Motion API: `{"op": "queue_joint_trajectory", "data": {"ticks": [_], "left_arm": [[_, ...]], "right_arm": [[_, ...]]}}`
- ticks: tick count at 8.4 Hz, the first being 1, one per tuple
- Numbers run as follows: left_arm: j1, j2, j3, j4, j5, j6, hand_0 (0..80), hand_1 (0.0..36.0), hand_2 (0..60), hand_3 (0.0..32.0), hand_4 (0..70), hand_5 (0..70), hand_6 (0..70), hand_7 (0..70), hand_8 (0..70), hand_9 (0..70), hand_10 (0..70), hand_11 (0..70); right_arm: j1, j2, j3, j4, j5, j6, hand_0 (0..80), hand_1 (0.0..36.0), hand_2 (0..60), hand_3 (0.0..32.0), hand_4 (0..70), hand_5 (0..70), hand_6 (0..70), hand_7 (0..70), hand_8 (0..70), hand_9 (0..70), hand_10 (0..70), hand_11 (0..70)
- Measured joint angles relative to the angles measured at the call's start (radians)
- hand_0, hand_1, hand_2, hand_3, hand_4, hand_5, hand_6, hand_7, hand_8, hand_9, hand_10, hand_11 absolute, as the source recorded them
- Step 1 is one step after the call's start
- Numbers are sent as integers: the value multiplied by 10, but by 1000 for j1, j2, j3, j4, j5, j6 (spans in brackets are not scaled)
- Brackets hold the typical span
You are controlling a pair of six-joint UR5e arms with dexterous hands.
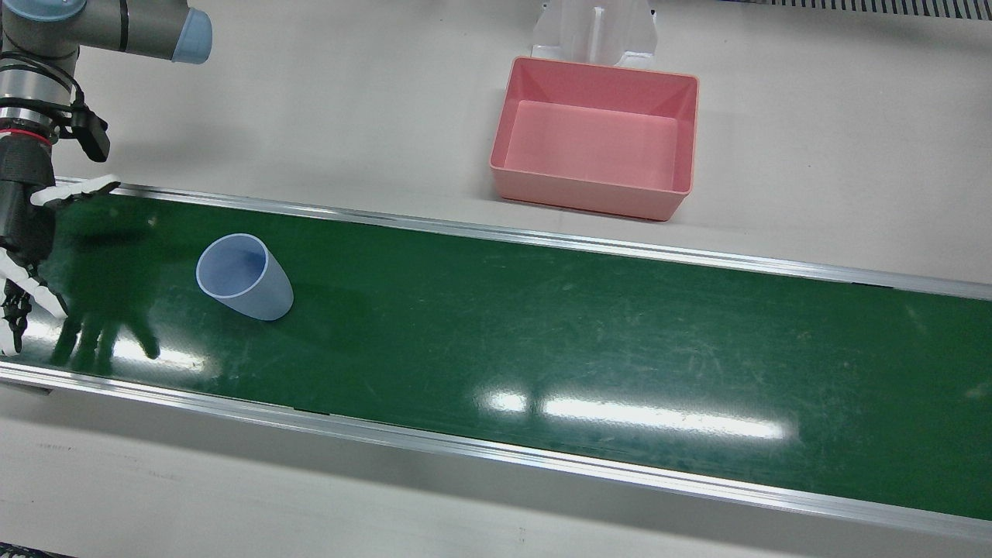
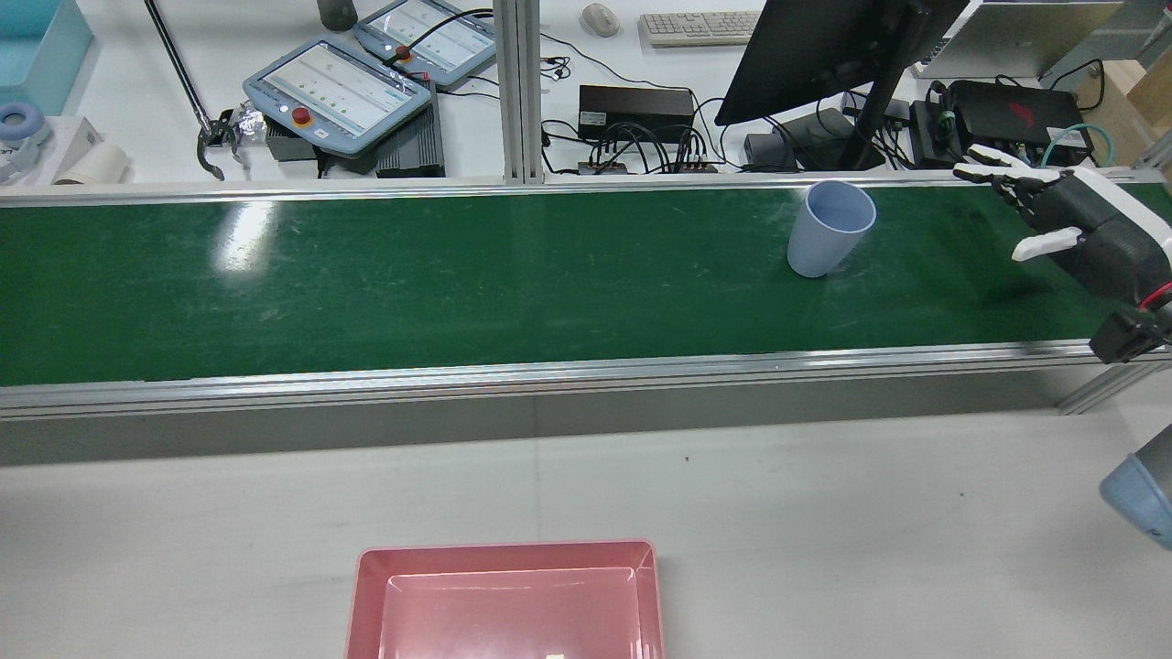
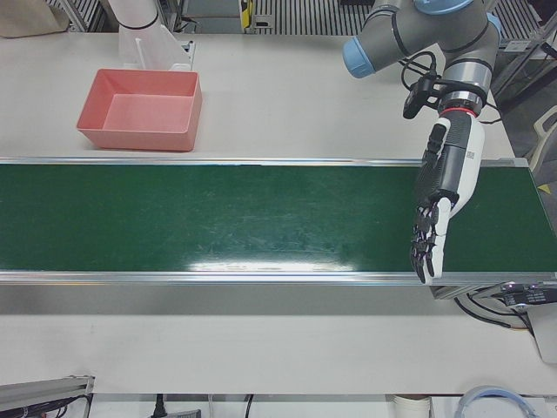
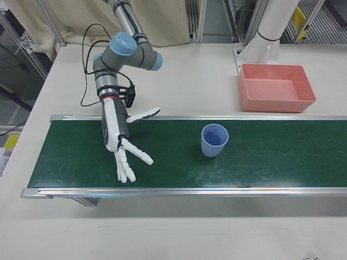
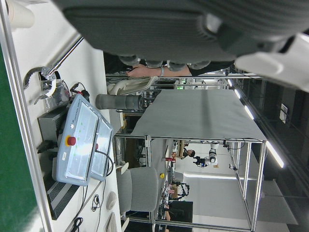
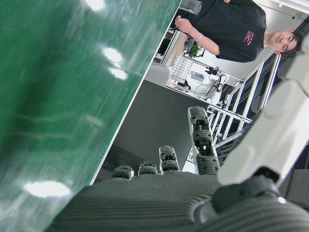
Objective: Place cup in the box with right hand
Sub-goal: 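Close the right hand around the blue-grey cup as it arrives on the belt, then lift the cup off the belt with the right hand toward the pink tray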
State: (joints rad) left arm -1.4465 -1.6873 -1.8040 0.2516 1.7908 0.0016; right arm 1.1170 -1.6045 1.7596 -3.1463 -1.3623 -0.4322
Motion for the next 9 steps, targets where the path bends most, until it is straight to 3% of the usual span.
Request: {"op": "queue_joint_trajectory", "data": {"ticks": [1, 2, 3, 4, 5, 6, 7, 8, 9], "left_arm": [[0, 0, 0, 0, 0, 0, 0, 0, 0, 0, 0, 0, 0, 0, 0, 0, 0, 0], [0, 0, 0, 0, 1, 0, 0, 0, 0, 0, 0, 0, 0, 0, 0, 0, 0, 0], [0, 0, 0, 0, 0, 0, 0, 0, 0, 0, 0, 0, 0, 0, 0, 0, 0, 0], [0, 1, 0, -1, 0, 0, 0, 0, 0, 0, 0, 0, 0, 0, 0, 0, 0, 0], [0, 1, 0, 0, 0, 0, 0, 0, 0, 0, 0, 0, 0, 0, 0, 0, 0, 0], [0, 0, 0, 0, 0, 0, 0, 0, 0, 0, 0, 0, 0, 0, 0, 0, 0, 0], [0, 0, 0, 0, 0, 0, 0, 0, 0, 0, 0, 0, 0, 0, 0, 0, 0, 0], [0, 0, 0, 0, 0, 0, 0, 0, 0, 0, 0, 0, 0, 0, 0, 0, 0, 0], [0, 0, 0, 0, 1, 0, 0, 0, 0, 0, 0, 0, 0, 0, 0, 0, 0, 0]], "right_arm": [[-2, 0, 0, 0, 0, 0, 429, 67, 86, 2, 129, 26, 34, 152, 10, 55, 15, 32], [-5, 0, 0, 0, 0, -1, 383, 103, 234, 0, 83, 26, 35, 152, 11, 56, 16, 33], [-8, 1, 0, 0, 0, -2, 407, 85, 161, 0, 109, 26, 35, 155, 10, 56, 16, 33], [-11, 1, 0, -1, 0, -3, 408, 88, 168, 0, 109, 26, 35, 155, 10, 56, 16, 33], [-14, 2, -1, -1, 0, -3, 451, 107, 186, 0, 157, 35, 45, 165, 13, 59, 23, 46], [-16, 3, -1, -1, 1, -3, 490, 347, 600, 0, 205, 88, 95, 325, 53, 128, 59, 114], [-16, 5, 0, -1, 2, -3, 532, 360, 600, 0, 278, 143, 241, 700, 285, 507, 191, 310], [-16, 5, 1, 0, 7, -2, 545, 360, 600, 0, 293, 164, 321, 700, 415, 661, 277, 431], [-16, 5, 2, 1, 23, -1, 550, 360, 600, 0, 255, 168, 324, 700, 423, 672, 282, 437]]}}
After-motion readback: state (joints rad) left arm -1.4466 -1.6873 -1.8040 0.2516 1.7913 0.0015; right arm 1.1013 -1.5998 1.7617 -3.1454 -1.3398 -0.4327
